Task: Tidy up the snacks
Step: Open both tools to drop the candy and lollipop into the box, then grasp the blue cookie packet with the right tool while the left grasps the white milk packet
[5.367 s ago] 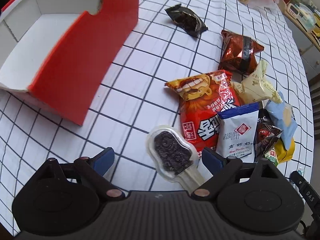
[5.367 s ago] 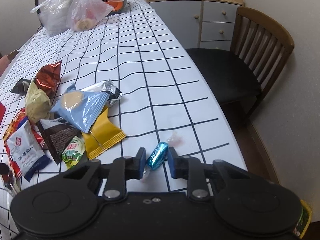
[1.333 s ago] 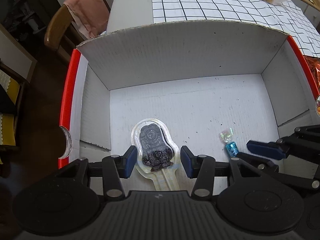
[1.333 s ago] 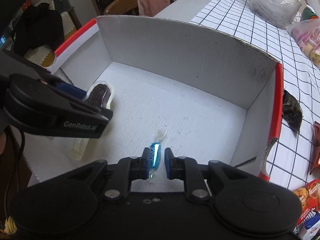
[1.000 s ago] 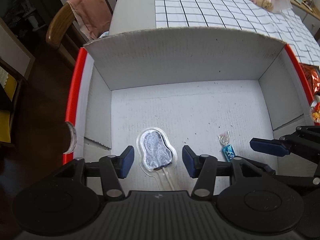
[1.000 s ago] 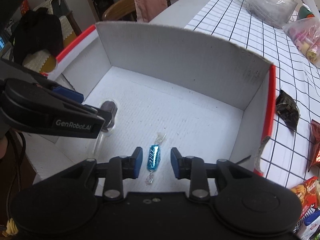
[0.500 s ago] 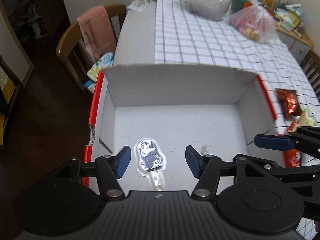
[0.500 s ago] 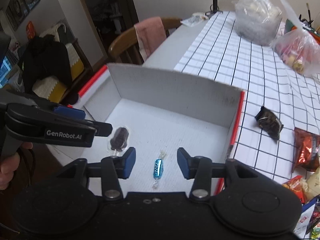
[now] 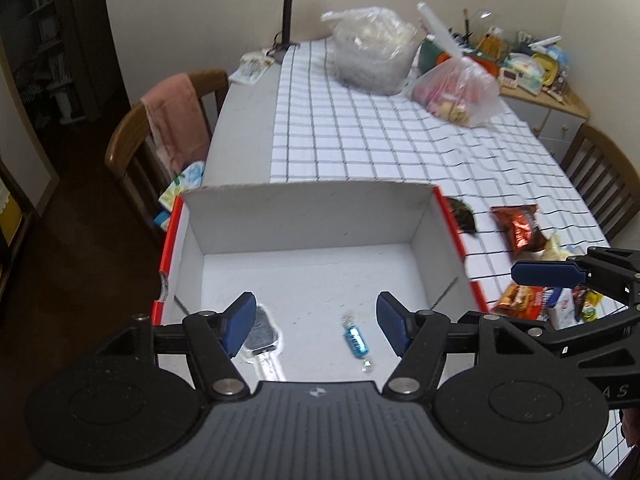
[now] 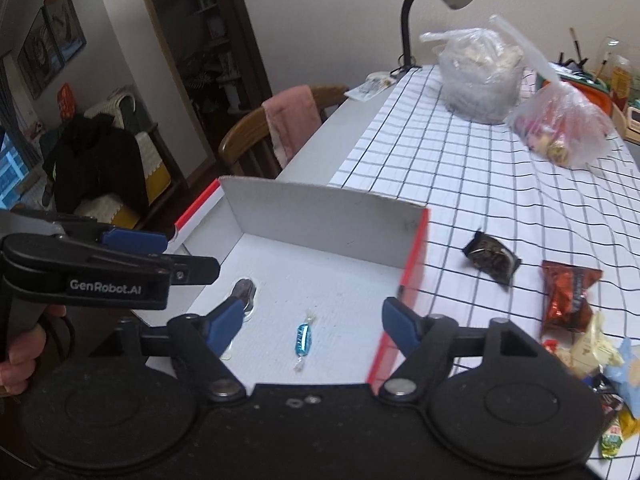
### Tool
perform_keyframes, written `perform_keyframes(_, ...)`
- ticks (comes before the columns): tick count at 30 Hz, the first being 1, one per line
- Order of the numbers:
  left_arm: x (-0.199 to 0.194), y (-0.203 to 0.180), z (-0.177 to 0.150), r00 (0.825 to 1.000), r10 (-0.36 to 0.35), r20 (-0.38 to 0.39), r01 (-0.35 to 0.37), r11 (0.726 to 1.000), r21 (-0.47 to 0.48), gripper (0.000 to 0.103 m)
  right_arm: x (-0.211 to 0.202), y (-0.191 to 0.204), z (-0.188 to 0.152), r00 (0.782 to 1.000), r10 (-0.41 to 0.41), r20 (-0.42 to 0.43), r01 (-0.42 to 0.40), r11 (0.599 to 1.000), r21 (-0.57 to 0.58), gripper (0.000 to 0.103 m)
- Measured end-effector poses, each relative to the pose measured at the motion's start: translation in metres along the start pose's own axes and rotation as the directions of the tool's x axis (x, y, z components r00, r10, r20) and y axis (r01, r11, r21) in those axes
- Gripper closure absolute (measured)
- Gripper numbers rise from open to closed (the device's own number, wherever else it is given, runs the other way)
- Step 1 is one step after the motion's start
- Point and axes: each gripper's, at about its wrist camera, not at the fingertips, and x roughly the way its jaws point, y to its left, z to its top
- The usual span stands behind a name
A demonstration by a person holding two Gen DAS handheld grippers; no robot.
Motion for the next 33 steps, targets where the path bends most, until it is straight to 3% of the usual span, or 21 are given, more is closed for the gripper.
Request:
perform_keyframes(13, -0.036, -0.062, -0.008, 0.992, -0.064, 0.111, 0.058, 0.997, 0.06, 0.034, -0.064, -0.047, -0.024, 0.992, -0.028, 0.124, 0.018, 0.997, 0.076, 0.005)
perform_keyframes(20, -0.044, -0.101, -0.021, 0.979, -0.073, 0.189, 0.056, 0.994, 0.094, 0.025, -0.092, -0.075, -0.048, 0.985, -0.079, 0.15, 0.064, 0.993, 0.104, 0.0)
perform_keyframes(33, -0.011, -0.171, -0.041, 0.982, -0.149, 0.115, 0.141, 0.987, 0.075, 0.023, -0.13, -0.154, -0.103, 0.971, -0.198, 0.134, 0.168, 0.964, 0.205, 0.0)
